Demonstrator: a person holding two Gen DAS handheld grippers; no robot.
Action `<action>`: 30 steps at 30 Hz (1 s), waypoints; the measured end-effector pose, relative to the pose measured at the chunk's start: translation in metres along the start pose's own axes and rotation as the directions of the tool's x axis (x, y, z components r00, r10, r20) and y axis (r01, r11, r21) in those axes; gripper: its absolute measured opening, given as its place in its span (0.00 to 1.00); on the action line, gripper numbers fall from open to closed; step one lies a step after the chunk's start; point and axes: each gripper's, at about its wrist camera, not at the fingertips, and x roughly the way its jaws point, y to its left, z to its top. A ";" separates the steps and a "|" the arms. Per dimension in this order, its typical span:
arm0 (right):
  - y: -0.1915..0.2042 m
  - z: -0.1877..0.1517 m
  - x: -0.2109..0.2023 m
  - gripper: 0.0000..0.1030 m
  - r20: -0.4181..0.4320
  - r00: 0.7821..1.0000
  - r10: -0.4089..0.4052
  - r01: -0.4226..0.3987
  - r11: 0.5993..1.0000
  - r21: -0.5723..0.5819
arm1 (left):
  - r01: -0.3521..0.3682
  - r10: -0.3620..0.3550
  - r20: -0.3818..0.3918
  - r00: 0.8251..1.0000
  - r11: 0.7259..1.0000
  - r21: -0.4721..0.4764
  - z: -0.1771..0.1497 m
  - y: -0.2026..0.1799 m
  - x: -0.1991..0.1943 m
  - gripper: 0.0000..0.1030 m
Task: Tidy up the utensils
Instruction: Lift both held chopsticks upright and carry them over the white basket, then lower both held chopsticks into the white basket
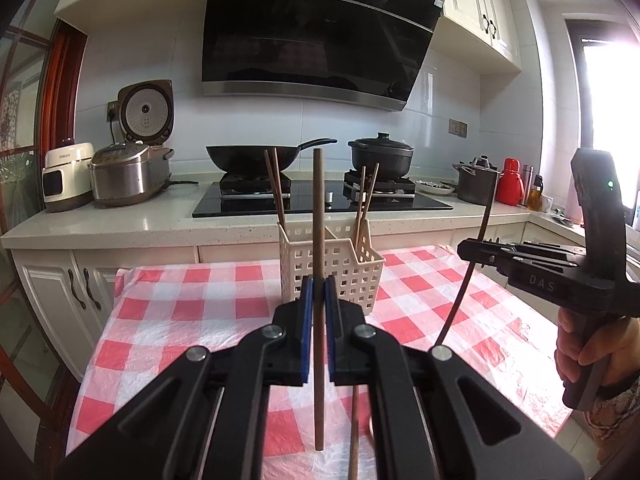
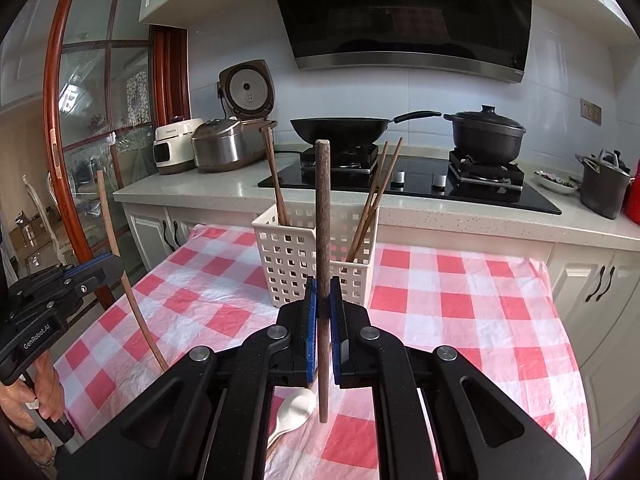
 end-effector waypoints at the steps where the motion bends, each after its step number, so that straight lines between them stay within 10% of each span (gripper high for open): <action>1: -0.001 0.001 0.001 0.07 0.001 1.000 0.000 0.000 1.000 0.001 | -0.002 0.002 0.004 1.000 1.000 0.001 0.001 0.000 0.000 0.06; 15: -0.006 0.018 0.007 0.06 0.065 0.998 -0.013 0.013 1.000 0.003 | -0.015 0.014 0.064 0.998 1.000 0.004 0.028 -0.004 0.023 0.06; 30: -0.019 0.096 0.025 0.06 0.176 0.984 -0.015 0.018 1.000 -0.016 | -0.023 0.007 0.213 0.977 0.997 0.073 0.141 -0.022 0.053 0.06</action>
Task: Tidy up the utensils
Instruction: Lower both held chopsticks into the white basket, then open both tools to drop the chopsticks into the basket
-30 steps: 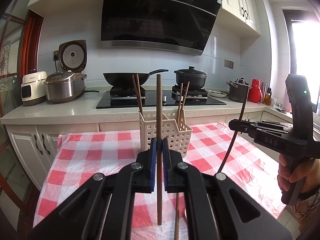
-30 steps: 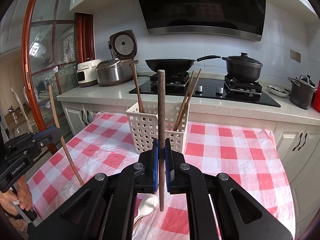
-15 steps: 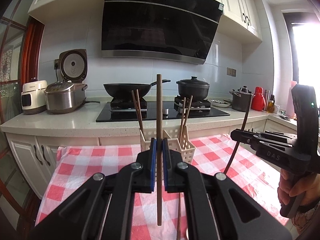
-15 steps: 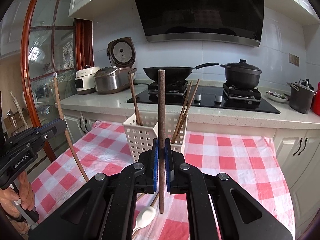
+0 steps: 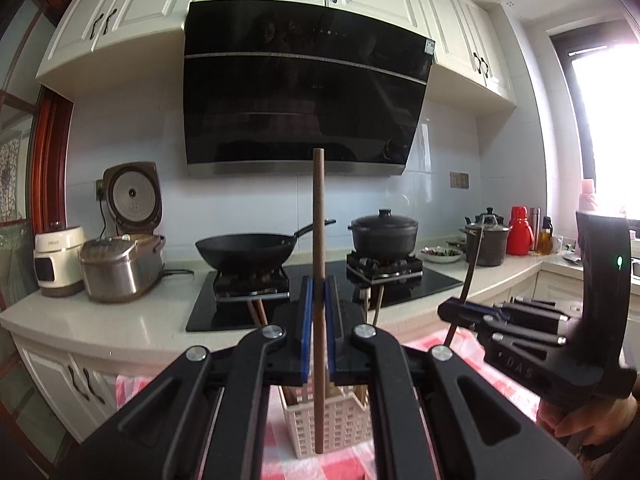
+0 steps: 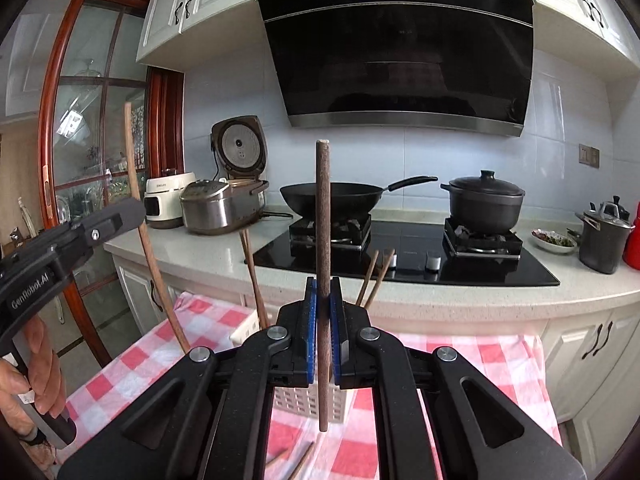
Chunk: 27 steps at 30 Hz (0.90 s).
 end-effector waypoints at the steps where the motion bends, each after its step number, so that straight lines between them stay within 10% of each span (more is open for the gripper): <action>1: -0.002 0.005 0.003 0.06 0.004 1.000 0.000 0.000 1.000 0.003 | -0.001 0.001 0.010 1.000 1.000 0.002 0.009 0.000 0.006 0.06; 10: -0.007 0.035 0.046 0.06 0.011 1.000 -0.008 0.008 1.000 -0.016 | -0.031 0.033 0.052 0.998 0.999 -0.034 0.038 0.004 0.055 0.06; 27: -0.012 -0.035 0.151 0.07 -0.271 0.962 0.026 -0.030 0.999 -0.012 | -0.080 0.048 -0.225 0.973 0.988 -0.135 -0.086 0.030 0.150 0.06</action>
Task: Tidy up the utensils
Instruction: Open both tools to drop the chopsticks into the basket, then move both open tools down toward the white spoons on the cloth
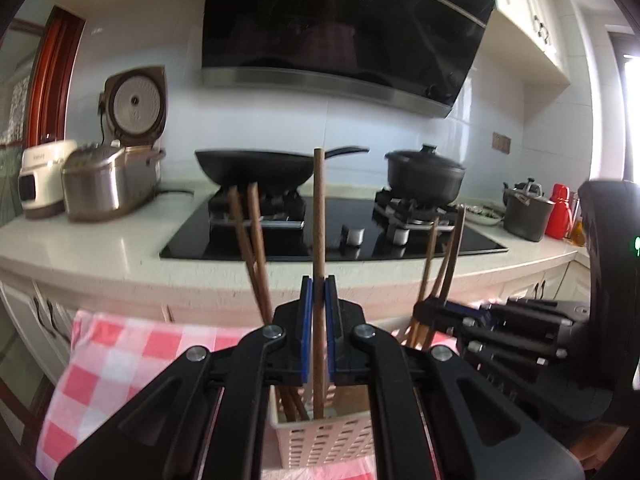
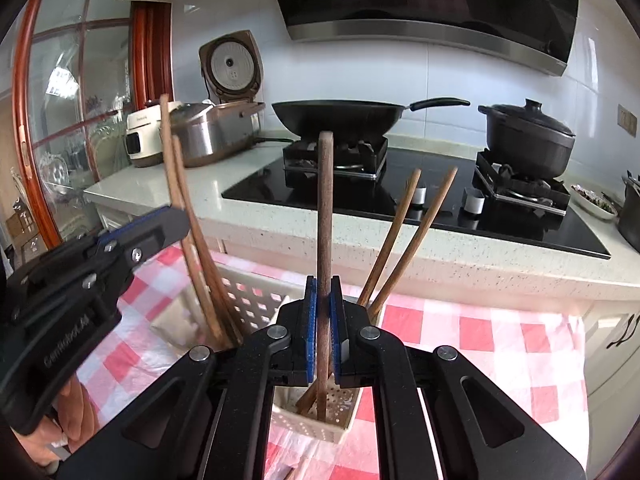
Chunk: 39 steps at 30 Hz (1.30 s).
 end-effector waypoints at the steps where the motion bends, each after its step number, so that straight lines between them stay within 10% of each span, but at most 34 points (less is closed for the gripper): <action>1: -0.001 0.001 0.003 0.07 -0.006 1.000 0.005 -0.005 1.000 0.011 | -0.006 0.006 -0.005 1.000 1.000 -0.002 -0.004 0.002 0.002 0.06; 5: 0.000 0.004 0.008 0.09 -0.013 1.000 0.001 0.000 1.000 0.015 | -0.040 0.040 -0.010 0.999 0.999 0.013 -0.011 0.009 0.006 0.07; 20: -0.016 -0.060 -0.089 0.43 0.057 0.998 0.003 -0.008 0.996 0.092 | -0.186 0.185 0.025 0.982 0.981 0.056 -0.056 0.025 -0.086 0.80; 39: 0.025 -0.207 -0.120 0.43 -0.146 0.984 0.100 -0.062 0.967 0.246 | -0.156 0.160 -0.155 0.975 0.987 0.034 -0.167 0.022 -0.170 0.84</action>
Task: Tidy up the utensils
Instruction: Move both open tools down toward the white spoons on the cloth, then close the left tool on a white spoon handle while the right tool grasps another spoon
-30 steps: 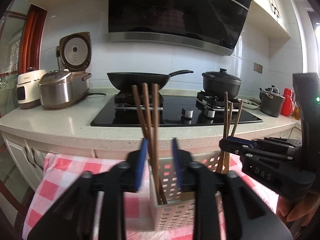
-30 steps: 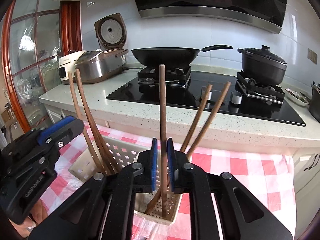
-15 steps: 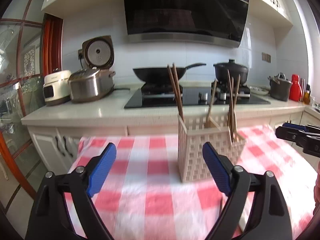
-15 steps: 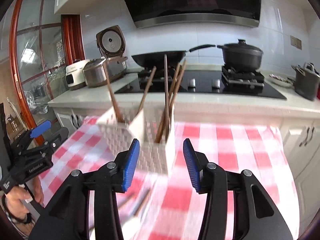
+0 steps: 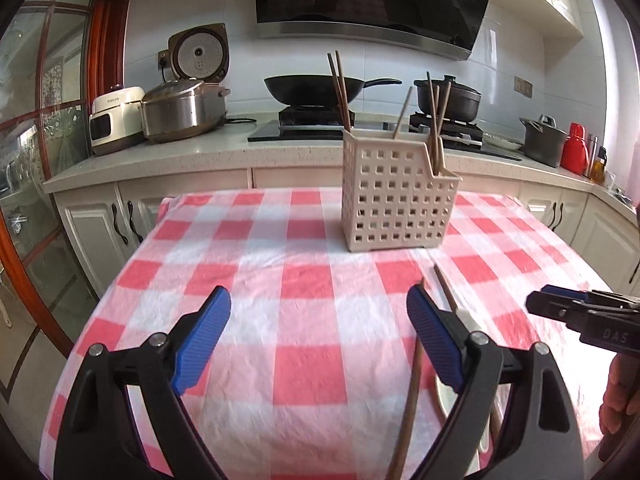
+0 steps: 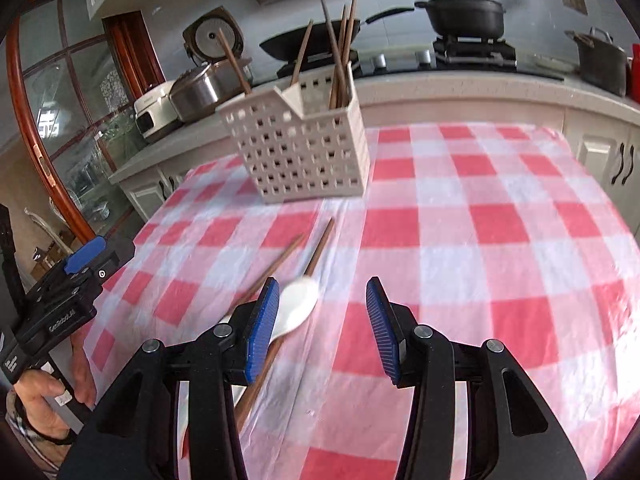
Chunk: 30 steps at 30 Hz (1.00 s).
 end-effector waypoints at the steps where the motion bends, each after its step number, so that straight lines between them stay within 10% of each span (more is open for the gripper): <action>1: 0.004 -0.003 0.003 0.43 -0.013 1.000 0.000 0.000 1.000 -0.005 | 0.006 -0.006 -0.001 1.000 1.000 0.006 -0.005 -0.001 -0.002 0.84; 26: 0.025 -0.006 0.059 0.43 -0.135 0.991 -0.019 0.027 0.998 0.057 | -0.040 0.037 0.038 0.999 0.996 0.079 -0.035 0.006 -0.018 0.84; 30: 0.028 -0.006 0.063 0.30 -0.135 0.990 -0.049 0.055 0.998 0.039 | -0.038 0.035 0.038 0.999 0.995 0.090 -0.036 0.003 -0.019 0.84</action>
